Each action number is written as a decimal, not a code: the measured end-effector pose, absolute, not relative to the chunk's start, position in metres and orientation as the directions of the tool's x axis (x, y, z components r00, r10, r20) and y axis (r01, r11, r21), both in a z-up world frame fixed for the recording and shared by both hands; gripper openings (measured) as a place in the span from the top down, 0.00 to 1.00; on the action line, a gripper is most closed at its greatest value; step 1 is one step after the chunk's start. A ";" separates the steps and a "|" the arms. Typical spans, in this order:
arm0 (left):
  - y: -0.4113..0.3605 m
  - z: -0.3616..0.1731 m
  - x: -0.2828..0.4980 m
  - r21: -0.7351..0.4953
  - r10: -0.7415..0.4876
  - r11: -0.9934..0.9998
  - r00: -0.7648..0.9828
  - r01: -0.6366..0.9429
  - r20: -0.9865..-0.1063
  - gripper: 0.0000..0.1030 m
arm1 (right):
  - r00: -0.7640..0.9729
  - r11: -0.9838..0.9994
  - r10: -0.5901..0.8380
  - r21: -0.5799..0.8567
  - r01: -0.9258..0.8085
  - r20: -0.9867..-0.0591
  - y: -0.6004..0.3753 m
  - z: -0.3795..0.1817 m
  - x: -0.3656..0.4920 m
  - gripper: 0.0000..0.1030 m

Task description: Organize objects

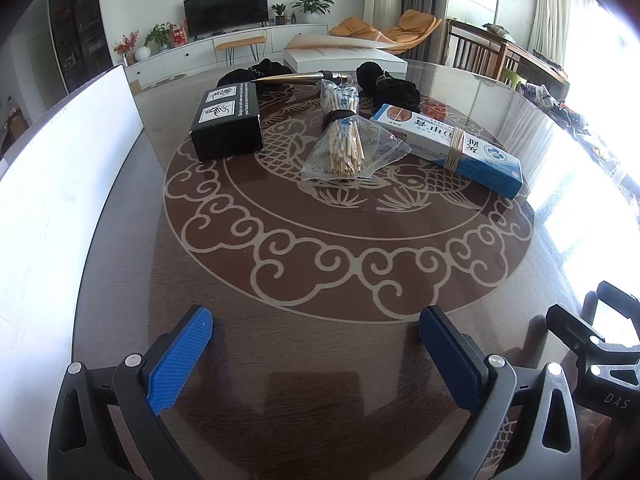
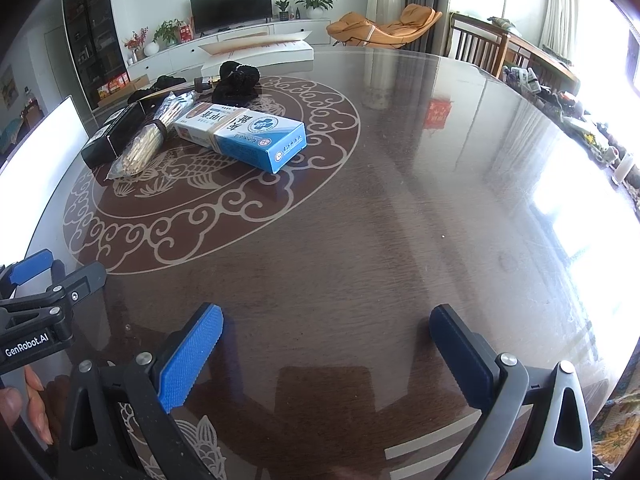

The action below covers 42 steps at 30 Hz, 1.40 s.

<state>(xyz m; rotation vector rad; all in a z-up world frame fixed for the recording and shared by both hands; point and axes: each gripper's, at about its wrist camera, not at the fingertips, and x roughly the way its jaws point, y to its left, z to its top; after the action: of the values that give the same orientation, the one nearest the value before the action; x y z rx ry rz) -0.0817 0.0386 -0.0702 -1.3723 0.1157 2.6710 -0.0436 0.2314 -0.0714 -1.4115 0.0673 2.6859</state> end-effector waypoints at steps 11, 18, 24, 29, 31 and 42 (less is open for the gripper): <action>0.038 -0.070 -0.082 0.006 0.086 -0.988 -0.576 -0.156 -0.813 0.00 | -0.570 -0.990 0.089 -0.008 -0.142 -0.817 0.257 -0.071 -0.051 0.00; 0.035 -0.065 -0.088 -0.015 0.100 -0.987 -0.543 -0.159 -0.834 0.00 | -0.571 -0.990 0.087 -0.007 -0.142 -0.817 0.257 -0.071 -0.050 0.00; 0.003 -0.007 -0.149 -0.069 0.080 -0.997 -0.612 -0.042 -0.787 0.00 | -0.572 -0.990 0.087 -0.008 -0.139 -0.816 0.257 -0.071 -0.050 0.00; 0.013 -0.019 -0.229 -0.003 0.063 -0.993 -0.509 -0.117 -0.858 0.00 | -0.572 -0.990 0.087 -0.008 -0.139 -0.815 0.257 -0.071 -0.050 0.00; 0.019 -0.028 -0.252 0.081 -0.004 -0.988 -0.497 -0.134 -0.868 0.00 | -0.572 -0.990 0.087 -0.008 -0.139 -0.815 0.257 -0.071 -0.050 0.00; -0.023 -0.062 -0.303 -0.020 -0.008 -0.998 -0.448 0.059 -0.894 0.09 | -0.572 -0.990 0.087 -0.008 -0.140 -0.815 0.258 -0.071 -0.050 0.00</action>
<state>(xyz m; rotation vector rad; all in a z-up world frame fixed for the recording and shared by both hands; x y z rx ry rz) -0.3027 -0.0234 -0.0618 -1.6702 -0.0765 2.7061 -0.0500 0.2576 -0.0714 -1.3827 0.0865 2.6762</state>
